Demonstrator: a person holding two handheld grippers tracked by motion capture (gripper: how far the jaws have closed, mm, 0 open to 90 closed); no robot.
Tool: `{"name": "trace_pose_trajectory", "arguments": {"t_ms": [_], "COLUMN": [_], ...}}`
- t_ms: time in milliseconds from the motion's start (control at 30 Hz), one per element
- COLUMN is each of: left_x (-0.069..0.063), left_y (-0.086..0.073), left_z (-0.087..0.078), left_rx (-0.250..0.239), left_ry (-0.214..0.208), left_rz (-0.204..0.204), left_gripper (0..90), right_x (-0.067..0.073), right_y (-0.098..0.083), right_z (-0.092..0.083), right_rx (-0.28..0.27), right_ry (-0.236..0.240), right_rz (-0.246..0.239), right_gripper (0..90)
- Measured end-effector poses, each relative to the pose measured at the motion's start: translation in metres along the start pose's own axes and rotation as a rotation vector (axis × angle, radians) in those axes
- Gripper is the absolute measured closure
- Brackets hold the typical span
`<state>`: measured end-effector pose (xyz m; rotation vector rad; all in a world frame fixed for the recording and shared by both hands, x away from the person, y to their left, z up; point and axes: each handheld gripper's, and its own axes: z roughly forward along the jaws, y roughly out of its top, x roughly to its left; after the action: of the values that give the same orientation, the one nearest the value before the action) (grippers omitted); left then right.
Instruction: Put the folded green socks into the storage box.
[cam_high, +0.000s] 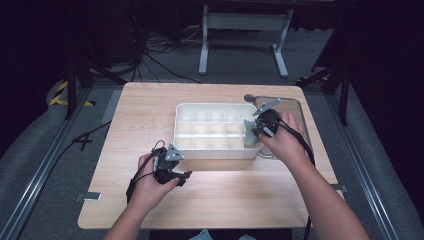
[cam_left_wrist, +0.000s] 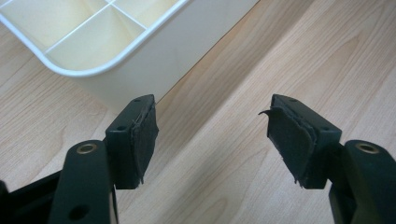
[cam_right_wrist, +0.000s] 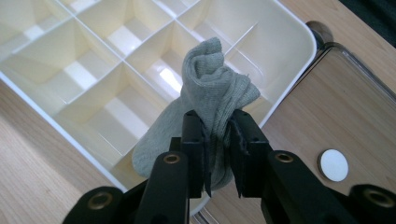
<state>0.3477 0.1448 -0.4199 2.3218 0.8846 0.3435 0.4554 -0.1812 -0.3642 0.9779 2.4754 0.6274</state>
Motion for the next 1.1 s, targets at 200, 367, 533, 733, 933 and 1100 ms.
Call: {"name": "trace_pose_trajectory", "arguments": {"t_ms": [200,367,533,733,933,1100], "left_x": [0.0,0.0,0.0,-0.001,-0.002,0.0], "left_y": [0.0,0.0,0.0,0.0,0.001,0.0], "left_z": [0.0,0.001,0.002,0.002,0.002,0.001], "left_rx": [-0.002,-0.005,-0.006,-0.008,-0.006,-0.007], "left_ry": [-0.002,0.001,0.004,0.0,-0.001,-0.003], "left_rz": [0.003,0.001,0.006,0.006,0.008,0.008], "left_gripper": [33.9,33.8,33.7,33.7,33.6,33.6], "right_x": [0.006,0.012,0.014,0.013,0.014,0.017], "right_y": [-0.004,-0.009,-0.01,-0.012,-0.01,-0.008], "right_z": [0.014,0.026,0.031,0.036,0.044,0.048], "right_rx": [0.033,0.096,0.144,0.188,0.242,0.275], "right_ry": [0.012,0.027,0.034,0.037,0.049,0.031], "right_rz": [-0.003,-0.017,-0.006,0.011,0.02,0.003], "right_gripper": [76.8,76.8,77.4,78.0,78.4,78.5]}}
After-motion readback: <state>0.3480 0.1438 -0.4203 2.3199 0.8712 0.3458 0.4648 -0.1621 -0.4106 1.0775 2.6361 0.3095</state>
